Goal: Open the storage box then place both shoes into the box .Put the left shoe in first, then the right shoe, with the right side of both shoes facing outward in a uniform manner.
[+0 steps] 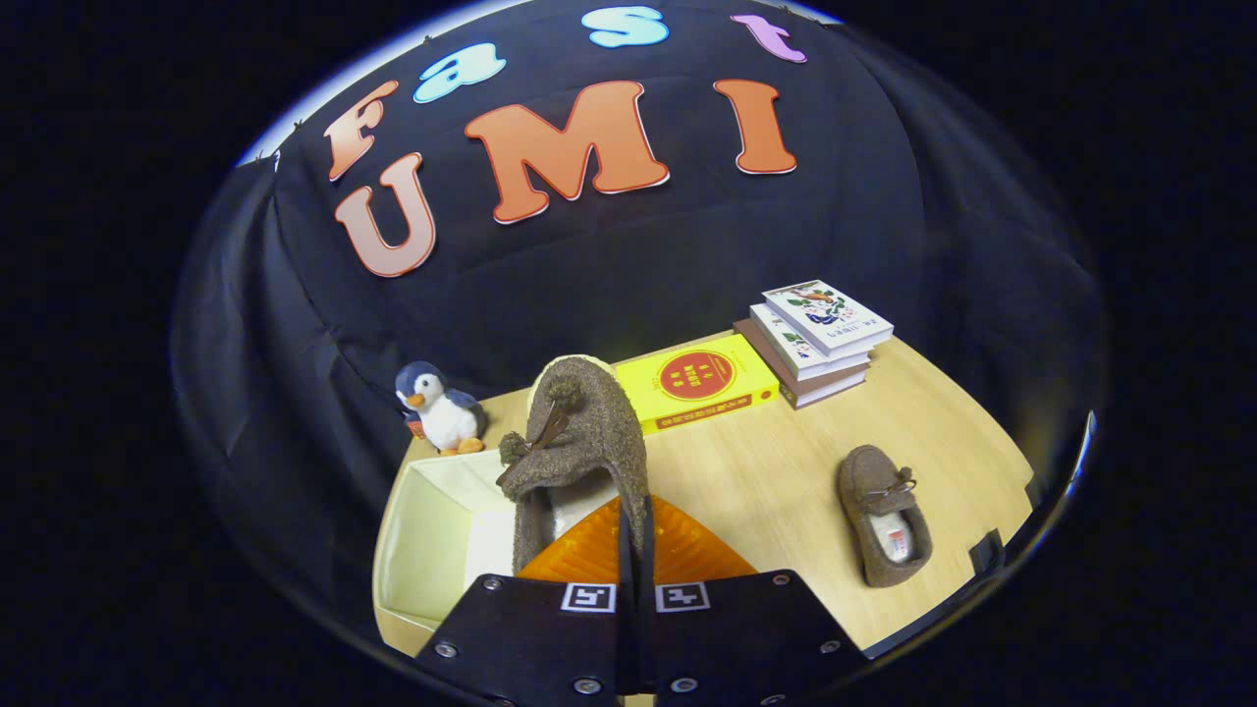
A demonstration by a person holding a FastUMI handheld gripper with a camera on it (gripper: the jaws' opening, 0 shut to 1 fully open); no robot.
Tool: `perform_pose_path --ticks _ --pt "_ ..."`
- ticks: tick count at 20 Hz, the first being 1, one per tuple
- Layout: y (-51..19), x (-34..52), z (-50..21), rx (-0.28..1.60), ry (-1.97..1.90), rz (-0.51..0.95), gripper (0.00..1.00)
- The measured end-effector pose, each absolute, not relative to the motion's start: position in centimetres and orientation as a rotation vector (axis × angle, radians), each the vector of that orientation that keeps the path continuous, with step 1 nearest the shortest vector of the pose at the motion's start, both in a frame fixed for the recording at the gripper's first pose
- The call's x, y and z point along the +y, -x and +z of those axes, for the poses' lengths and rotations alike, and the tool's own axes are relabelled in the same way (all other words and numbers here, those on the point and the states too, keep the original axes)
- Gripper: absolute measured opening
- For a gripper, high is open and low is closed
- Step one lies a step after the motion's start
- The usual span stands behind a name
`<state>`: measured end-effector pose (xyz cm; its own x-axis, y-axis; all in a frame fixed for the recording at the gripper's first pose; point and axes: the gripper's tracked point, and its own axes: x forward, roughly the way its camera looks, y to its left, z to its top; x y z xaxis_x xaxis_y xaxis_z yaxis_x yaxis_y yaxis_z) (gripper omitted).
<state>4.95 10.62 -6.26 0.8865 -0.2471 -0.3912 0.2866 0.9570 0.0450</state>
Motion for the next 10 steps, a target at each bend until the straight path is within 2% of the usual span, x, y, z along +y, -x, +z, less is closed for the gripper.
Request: perform_pose_path --ticks 4,10 --pt "-6.9 16.5 -6.7 0.393 -0.113 -0.224 0.00" --pt "-9.7 24.0 -12.3 0.484 -0.135 -0.139 0.01"
